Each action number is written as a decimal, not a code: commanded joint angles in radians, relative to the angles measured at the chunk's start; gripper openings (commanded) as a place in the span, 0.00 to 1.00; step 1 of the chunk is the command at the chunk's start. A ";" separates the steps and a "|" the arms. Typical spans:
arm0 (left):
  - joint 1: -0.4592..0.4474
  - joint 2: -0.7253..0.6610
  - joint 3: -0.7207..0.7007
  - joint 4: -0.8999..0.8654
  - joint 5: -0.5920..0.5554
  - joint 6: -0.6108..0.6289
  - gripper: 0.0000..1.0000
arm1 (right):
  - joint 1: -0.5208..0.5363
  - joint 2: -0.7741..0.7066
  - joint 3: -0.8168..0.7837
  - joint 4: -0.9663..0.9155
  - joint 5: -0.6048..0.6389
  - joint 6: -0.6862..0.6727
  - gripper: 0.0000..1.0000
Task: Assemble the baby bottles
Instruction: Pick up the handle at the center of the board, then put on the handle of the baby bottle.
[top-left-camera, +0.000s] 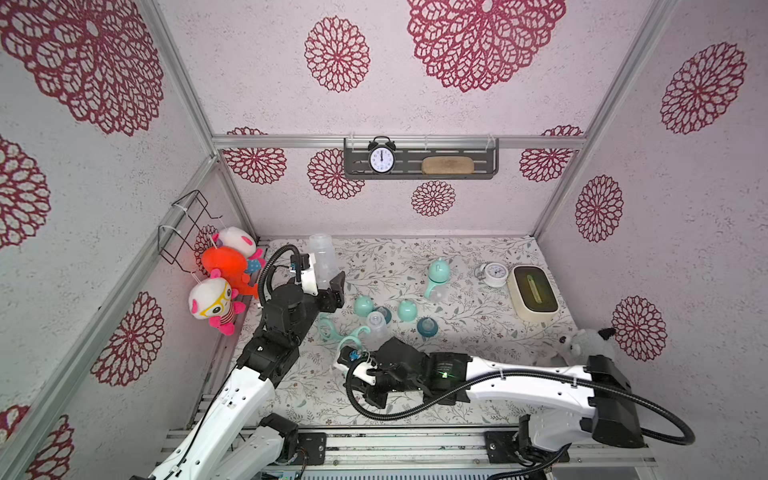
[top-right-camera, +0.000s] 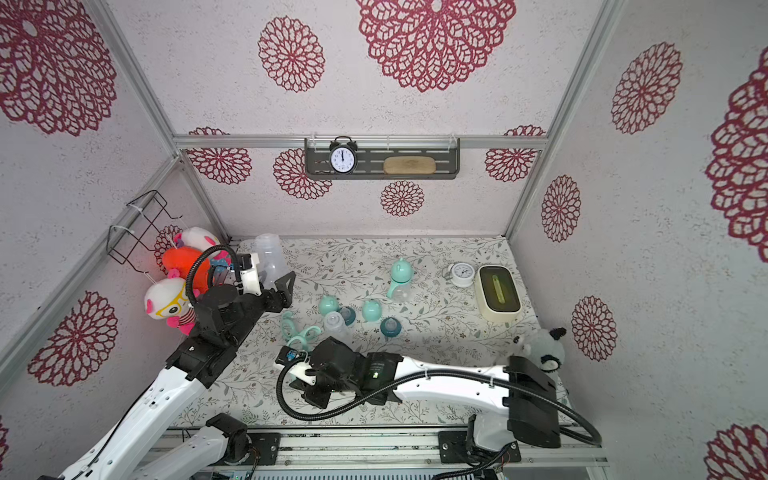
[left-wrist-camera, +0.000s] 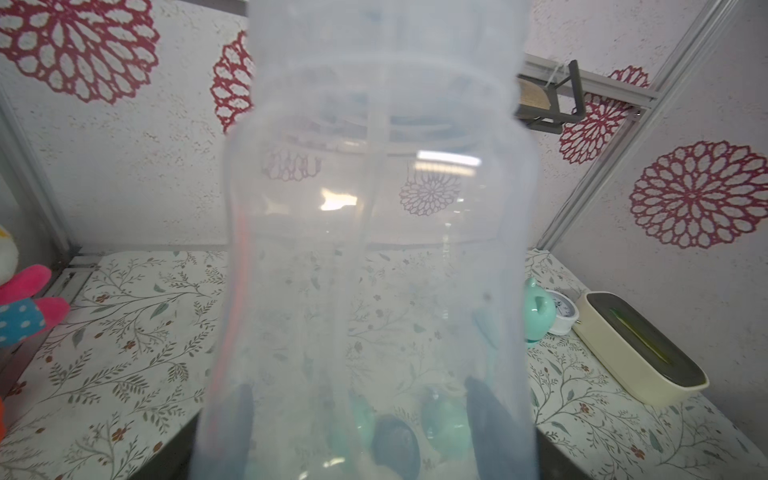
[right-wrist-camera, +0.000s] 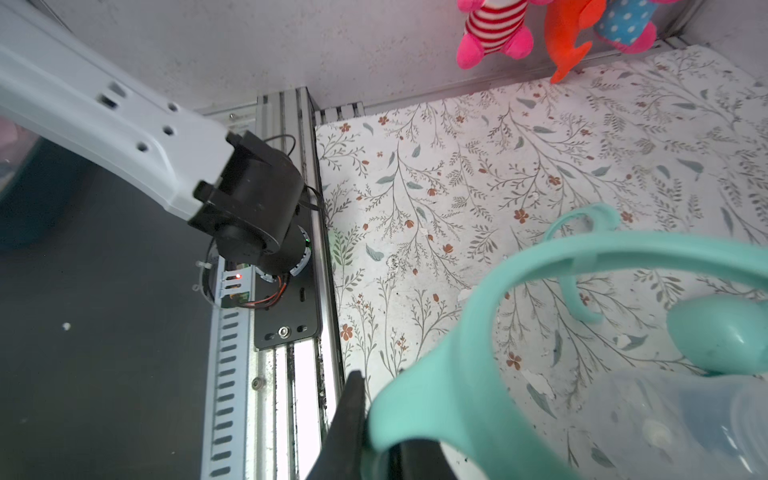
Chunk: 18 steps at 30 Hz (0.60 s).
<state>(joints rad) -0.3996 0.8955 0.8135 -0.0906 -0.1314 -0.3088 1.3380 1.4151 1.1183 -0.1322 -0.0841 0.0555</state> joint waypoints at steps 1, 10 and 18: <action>0.009 0.002 -0.030 0.112 0.089 0.016 0.00 | -0.039 -0.106 -0.003 -0.073 -0.016 0.057 0.00; 0.007 0.041 -0.124 0.297 0.273 0.038 0.00 | -0.211 -0.299 0.001 -0.102 -0.092 0.133 0.00; -0.033 0.079 -0.209 0.473 0.437 0.107 0.00 | -0.369 -0.354 0.040 -0.042 -0.200 0.201 0.00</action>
<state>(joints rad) -0.4145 0.9676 0.6117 0.2535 0.2153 -0.2554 0.9985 1.0813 1.1152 -0.2295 -0.2184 0.2123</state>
